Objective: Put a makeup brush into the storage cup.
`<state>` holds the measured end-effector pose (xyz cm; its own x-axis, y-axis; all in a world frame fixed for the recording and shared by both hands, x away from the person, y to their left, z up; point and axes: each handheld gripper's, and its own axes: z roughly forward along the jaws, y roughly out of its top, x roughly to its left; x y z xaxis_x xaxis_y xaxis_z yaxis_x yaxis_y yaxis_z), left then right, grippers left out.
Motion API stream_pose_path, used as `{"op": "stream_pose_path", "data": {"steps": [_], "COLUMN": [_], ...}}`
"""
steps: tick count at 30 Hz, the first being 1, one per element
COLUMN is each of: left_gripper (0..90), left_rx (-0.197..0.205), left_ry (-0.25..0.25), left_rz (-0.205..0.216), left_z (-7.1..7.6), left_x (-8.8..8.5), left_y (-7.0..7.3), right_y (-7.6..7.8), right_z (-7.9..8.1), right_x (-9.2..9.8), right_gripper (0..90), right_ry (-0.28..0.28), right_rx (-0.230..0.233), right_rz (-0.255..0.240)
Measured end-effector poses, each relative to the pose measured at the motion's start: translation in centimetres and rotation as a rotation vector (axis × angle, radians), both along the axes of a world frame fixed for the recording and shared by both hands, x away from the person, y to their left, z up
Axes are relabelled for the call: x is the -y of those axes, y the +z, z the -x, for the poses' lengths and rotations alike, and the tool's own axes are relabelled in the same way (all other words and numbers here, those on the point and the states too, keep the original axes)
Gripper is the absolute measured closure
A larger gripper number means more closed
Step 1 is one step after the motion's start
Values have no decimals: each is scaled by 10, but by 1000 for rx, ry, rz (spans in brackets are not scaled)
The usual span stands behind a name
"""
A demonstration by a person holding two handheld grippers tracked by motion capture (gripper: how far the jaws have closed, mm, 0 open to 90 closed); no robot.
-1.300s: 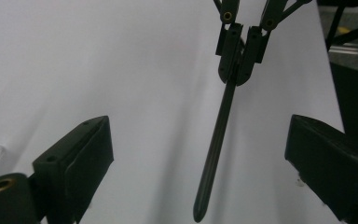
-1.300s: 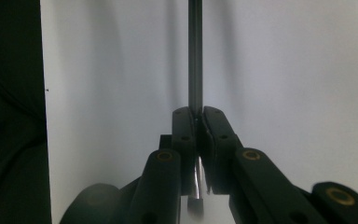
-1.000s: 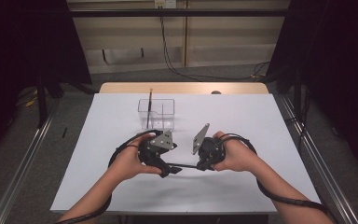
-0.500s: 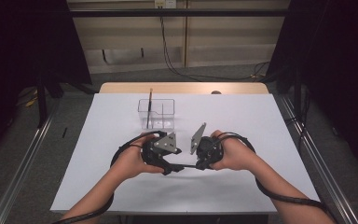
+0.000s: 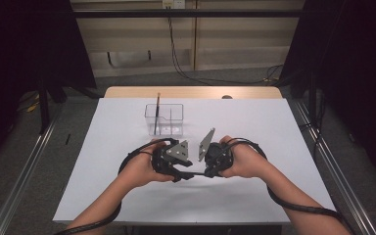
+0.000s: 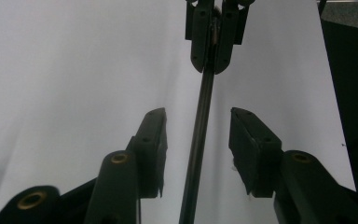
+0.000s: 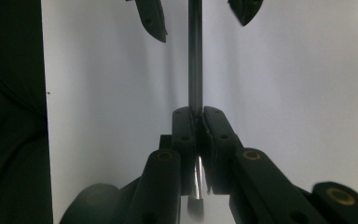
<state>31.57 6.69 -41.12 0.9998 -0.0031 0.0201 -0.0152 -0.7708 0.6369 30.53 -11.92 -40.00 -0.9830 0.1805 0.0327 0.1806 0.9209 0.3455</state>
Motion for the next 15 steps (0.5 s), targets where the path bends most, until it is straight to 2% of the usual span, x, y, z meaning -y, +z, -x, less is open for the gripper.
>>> {"op": "stream_pose_path", "data": {"steps": [8, 15], "left_gripper": [695, 767], "left_rx": [4, -1], "left_ry": [-16, -19], "left_rz": [-18, -13], "left_z": [0, 1], "left_x": [2, 1], "left_y": [-3, -5], "right_y": [2, 5], "right_z": [0, 0], "right_x": [-2, -1], "right_gripper": [844, 845], "right_ry": [10, 3], "right_rx": [3, 1], "right_rz": [-18, -39]}}
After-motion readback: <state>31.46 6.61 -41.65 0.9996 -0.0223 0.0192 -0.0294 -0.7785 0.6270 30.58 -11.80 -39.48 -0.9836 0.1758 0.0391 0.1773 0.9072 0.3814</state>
